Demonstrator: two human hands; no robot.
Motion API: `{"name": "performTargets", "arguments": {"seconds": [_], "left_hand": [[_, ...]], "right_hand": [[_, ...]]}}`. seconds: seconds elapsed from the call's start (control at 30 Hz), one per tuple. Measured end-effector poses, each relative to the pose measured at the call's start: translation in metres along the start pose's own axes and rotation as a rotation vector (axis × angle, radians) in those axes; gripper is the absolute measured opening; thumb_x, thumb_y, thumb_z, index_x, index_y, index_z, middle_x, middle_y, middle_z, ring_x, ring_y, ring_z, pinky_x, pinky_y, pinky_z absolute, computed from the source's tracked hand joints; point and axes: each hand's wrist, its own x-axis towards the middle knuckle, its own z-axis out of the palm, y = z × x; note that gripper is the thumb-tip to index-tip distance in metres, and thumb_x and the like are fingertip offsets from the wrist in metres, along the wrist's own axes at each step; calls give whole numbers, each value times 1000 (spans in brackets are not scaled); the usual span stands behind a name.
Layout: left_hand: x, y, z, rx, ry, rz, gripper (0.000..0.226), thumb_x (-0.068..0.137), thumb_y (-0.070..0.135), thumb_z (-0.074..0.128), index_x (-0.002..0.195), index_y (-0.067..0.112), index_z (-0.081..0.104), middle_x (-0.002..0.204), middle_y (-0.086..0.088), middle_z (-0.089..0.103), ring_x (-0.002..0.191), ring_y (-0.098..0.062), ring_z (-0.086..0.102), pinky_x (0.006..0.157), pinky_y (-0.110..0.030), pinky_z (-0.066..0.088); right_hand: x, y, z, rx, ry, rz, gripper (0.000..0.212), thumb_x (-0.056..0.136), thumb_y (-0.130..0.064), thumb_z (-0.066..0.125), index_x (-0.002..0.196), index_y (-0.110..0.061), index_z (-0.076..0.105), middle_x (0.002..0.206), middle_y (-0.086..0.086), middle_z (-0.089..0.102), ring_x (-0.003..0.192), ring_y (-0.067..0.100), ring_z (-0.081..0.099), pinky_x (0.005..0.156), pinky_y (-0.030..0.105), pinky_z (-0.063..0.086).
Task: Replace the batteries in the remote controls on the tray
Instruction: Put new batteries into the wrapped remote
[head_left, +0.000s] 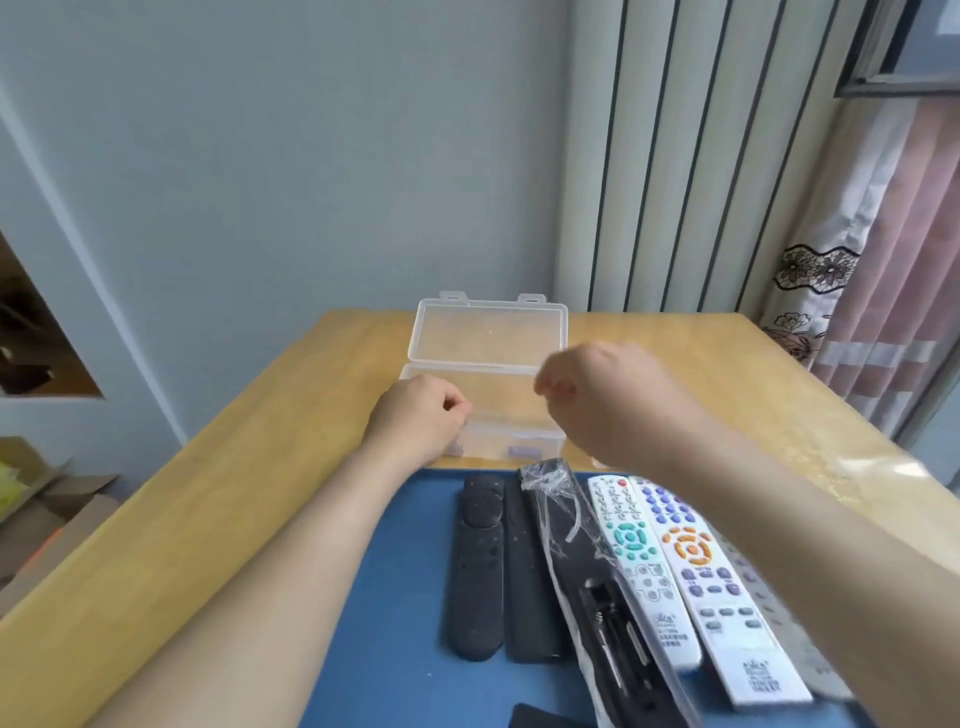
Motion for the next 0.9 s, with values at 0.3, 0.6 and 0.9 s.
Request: {"name": "performTargets", "arguments": {"seconds": [0.3,0.6,0.9], "left_hand": [[32,-3,-9,271,-541,2,43,93,37,33,97,16,70,101,-7,70,96,-27,61,87,-35,51],[29,0,1,269,-398,29,50,93,47,32,69,24,70,75,8,64,86,-19,62,69,-29,40],[17,-9,6,-7,-27,87,53,98,53,38,66,13,51,58,4,48,61,-21,47,53,-31,30]], "right_hand": [[115,-2,75,-231,-699,-47,20,95,-19,54,78,-15,64,84,5,68,73,22,67,63,30,56],[118,7,71,317,-976,91,21,95,-16,53,101,-10,72,82,3,63,78,18,56,79,31,43],[95,18,66,478,-208,23,11,91,-18,65,88,-12,73,64,-5,64,53,12,46,49,21,38]]}}
